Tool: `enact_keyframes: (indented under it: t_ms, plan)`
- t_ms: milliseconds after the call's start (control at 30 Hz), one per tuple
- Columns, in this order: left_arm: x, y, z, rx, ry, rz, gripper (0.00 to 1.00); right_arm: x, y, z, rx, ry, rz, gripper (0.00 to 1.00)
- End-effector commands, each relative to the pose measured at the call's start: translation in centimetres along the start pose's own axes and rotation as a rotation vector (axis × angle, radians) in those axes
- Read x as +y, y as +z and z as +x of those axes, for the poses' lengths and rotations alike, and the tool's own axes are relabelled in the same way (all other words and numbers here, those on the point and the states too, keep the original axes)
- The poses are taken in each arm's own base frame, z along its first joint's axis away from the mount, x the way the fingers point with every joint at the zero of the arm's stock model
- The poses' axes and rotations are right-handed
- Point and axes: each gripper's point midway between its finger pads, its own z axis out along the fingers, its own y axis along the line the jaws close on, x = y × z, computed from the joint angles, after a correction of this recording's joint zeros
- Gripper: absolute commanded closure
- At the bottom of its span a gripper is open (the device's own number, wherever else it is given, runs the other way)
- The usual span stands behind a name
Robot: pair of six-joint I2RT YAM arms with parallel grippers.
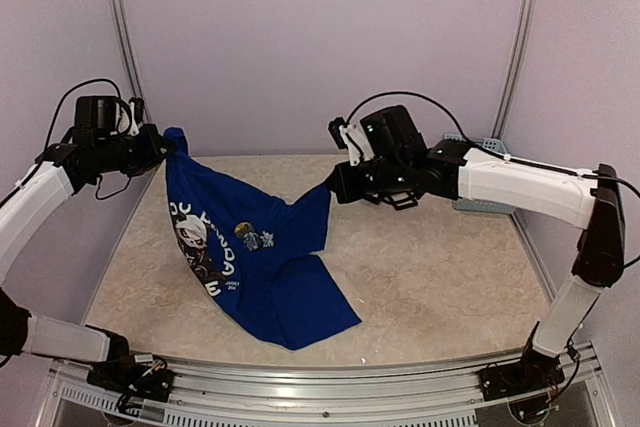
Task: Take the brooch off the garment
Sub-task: Pick up the crumped clothing from the center of the board, then flatten out the crumpled clothing at the center of the board.
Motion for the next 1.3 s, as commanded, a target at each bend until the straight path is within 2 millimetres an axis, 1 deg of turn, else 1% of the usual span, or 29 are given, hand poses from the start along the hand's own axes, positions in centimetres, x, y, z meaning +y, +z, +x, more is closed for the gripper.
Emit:
enact_keyframes:
  t_ms: [0,100,133,167,200,233,333,400,467,533,567,600,633,700,767,833,900,967,1033,1100,1133,1167,1200,1233,1267]
  plan:
    - [-1.8,-2.7,-7.8,-0.185,0.098,0.015,1.00,-0.3,-7.6,-8.4,-0.272,-0.080,0.104,1.00]
    - [-3.3,-5.2,-12.1,-0.283,0.158,0.027,1.00,0.8,-13.6,-12.5,-0.446,-0.100,0.085,1.00]
    - [-4.1,-6.2,-13.4,-0.313,0.181,0.053,1.00,1.4,-15.8,-13.8,-0.508,-0.114,0.066,1.00]
    - [-5.2,-7.3,-14.6,-0.346,0.209,0.084,1.00,2.0,-17.9,-14.9,-0.562,-0.126,0.048,1.00]
    - [-6.8,-9.0,-15.9,-0.393,0.244,0.117,1.00,2.6,-20.0,-15.9,-0.616,-0.134,0.028,1.00]
    - [-8.1,-10.5,-16.7,-0.430,0.280,0.144,1.00,3.2,-22.1,-16.8,-0.662,-0.151,0.010,1.00]
    - [-11.5,-14.6,-18.1,-0.513,0.376,0.220,1.00,4.7,-26.9,-18.7,-0.743,-0.202,-0.027,1.00]
    - [-13.6,-17.4,-18.3,-0.559,0.436,0.266,1.00,5.8,-30.0,-19.8,-0.785,-0.229,-0.062,1.00]
    - [-15.3,-20.5,-18.2,-0.610,0.487,0.303,1.00,7.2,-32.6,-20.4,-0.824,-0.258,-0.128,1.00]
    - [-16.7,-23.4,-18.0,-0.657,0.522,0.329,1.00,8.6,-35.2,-20.9,-0.860,-0.275,-0.204,1.00]
    - [-17.2,-24.6,-17.8,-0.678,0.534,0.340,1.00,9.2,-36.1,-21.0,-0.867,-0.282,-0.235,1.00]
    - [-17.9,-26.4,-17.5,-0.712,0.550,0.353,1.00,9.7,-36.8,-21.1,-0.870,-0.285,-0.261,1.00]
    - [-18.3,-27.6,-17.3,-0.734,0.558,0.367,1.00,10.1,-37.4,-21.1,-0.870,-0.289,-0.286,1.00]
    - [-19.5,-30.8,-16.5,-0.792,0.582,0.400,1.00,10.8,-38.2,-20.9,-0.867,-0.285,-0.338,1.00]
    - [-20.1,-32.7,-16.0,-0.825,0.584,0.414,1.00,11.3,-38.6,-20.6,-0.860,-0.270,-0.385,1.00]
    - [-20.3,-33.9,-15.6,-0.838,0.573,0.423,1.00,11.5,-38.4,-20.2,-0.847,-0.258,-0.401,1.00]
    - [-20.3,-34.1,-15.5,-0.835,0.557,0.433,1.00,10.8,-37.7,-20.0,-0.834,-0.241,-0.367,1.00]
    - [-20.4,-33.7,-15.8,-0.823,0.542,0.441,1.00,9.6,-36.9,-19.9,-0.830,-0.218,-0.299,1.00]
    - [-20.0,-32.4,-16.4,-0.800,0.522,0.428,1.00,7.4,-36.1,-20.1,-0.841,-0.169,-0.177,1.00]
    - [-19.3,-29.8,-17.2,-0.747,0.498,0.410,1.00,4.9,-34.7,-19.9,-0.842,-0.129,-0.042,1.00]
    - [-18.5,-27.8,-17.6,-0.709,0.479,0.388,1.00,3.0,-33.6,-19.5,-0.834,-0.096,0.057,1.00]
    - [-17.3,-24.8,-18.1,-0.656,0.448,0.359,1.00,1.6,-32.6,-19.2,-0.824,-0.076,0.131,1.00]
    - [-16.2,-22.6,-18.1,-0.612,0.430,0.336,1.00,0.4,-31.4,-18.7,-0.806,-0.061,0.193,1.00]
    - [-14.8,-19.4,-18.1,-0.555,0.406,0.305,1.00,-0.8,-30.1,-18.2,-0.785,-0.045,0.256,1.00]
    - [-13.4,-16.8,-17.9,-0.504,0.381,0.276,1.00,-2.0,-28.4,-17.4,-0.757,-0.034,0.309,1.00]
